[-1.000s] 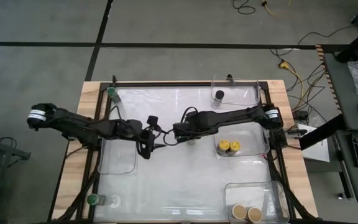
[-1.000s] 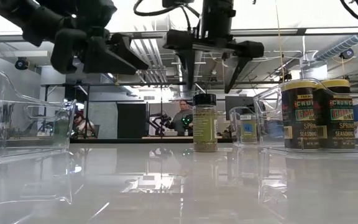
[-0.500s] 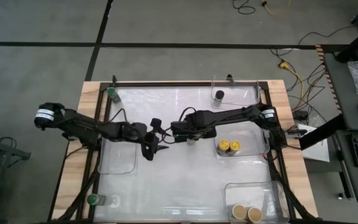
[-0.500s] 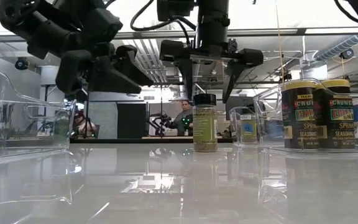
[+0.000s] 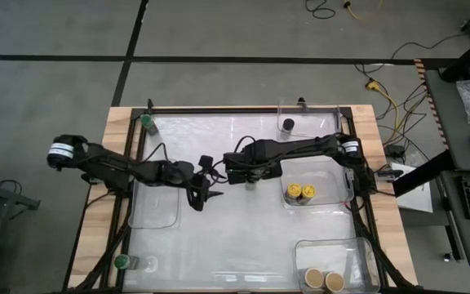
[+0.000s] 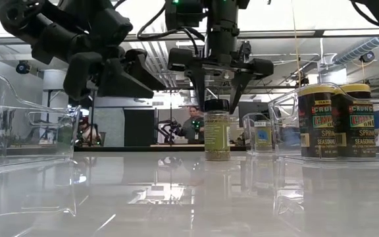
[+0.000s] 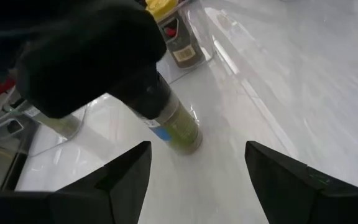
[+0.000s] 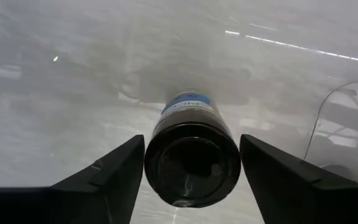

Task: Sort spices by type
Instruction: Put the black seasoning bottle into the top right transparent bin

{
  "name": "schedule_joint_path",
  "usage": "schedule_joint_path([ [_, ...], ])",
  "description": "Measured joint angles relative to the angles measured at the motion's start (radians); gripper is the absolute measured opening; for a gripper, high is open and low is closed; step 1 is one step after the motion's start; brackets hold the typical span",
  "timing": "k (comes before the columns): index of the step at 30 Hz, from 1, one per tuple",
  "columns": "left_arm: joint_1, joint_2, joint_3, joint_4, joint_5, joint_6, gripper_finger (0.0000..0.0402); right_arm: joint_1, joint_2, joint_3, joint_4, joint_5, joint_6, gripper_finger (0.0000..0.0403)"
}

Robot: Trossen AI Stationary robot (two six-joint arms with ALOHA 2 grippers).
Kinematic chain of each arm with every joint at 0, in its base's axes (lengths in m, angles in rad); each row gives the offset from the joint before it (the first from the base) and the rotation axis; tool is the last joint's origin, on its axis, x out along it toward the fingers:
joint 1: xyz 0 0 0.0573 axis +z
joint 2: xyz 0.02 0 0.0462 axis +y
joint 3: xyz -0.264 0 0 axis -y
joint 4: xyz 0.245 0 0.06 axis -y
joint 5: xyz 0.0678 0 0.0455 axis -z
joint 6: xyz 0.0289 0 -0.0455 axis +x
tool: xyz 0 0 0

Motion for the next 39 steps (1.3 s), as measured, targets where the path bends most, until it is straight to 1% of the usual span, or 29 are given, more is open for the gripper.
schedule_joint_path([
  [7,0.0,0.01,0.0,0.008,0.0,-0.012,0.0244,-0.005,0.002,-0.002,0.01,-0.003,0.013,0.0211],
  [9,0.0,0.01,0.0,0.008,0.0,-0.016,0.0244,-0.009,0.002,-0.002,0.017,-0.021,-0.007,0.02],
  [12,0.0,0.01,0.0,0.016,0.0,-0.02,0.0244,-0.012,0.002,-0.003,0.017,-0.04,-0.054,0.0198],
  [14,0.0,0.01,0.0,0.016,0.0,-0.023,0.0244,-0.015,0.002,-0.003,0.018,-0.039,-0.114,0.02],
  [17,0.0,0.009,0.0,0.016,0.0,-0.03,0.0244,-0.022,0.002,0.012,0.016,-0.036,-0.288,0.0206],
  [19,0.0,0.009,0.0,0.016,0.0,-0.034,0.0244,-0.027,0.002,0.037,0.01,-0.022,-0.385,0.0202],
  [22,0.0,0.009,-0.006,0.016,0.003,-0.034,0.0244,-0.037,-0.01,0.089,0.003,-0.017,-0.572,0.0198],
  [27,0.0,0.002,-0.036,0.034,0.031,-0.035,0.0244,-0.045,-0.027,0.183,-0.095,-0.007,-0.97,0.0198],
  [31,0.0,0.002,-0.061,0.075,0.031,-0.064,0.0244,-0.048,-0.047,0.225,-0.244,0.053,-1.267,0.0198],
  [34,0.0,0.002,-0.064,0.081,0.031,-0.068,0.0244,-0.049,-0.051,0.234,-0.358,0.122,-1.548,0.0198],
  [37,0.002,0.002,-0.058,0.082,0.025,-0.068,0.0244,-0.048,-0.051,0.23,-0.385,0.183,-1.774,0.0198],
  [39,0.002,0.002,-0.051,0.085,0.023,-0.069,0.0244,-0.048,-0.052,0.227,-0.385,0.194,-1.909,0.0198],
])
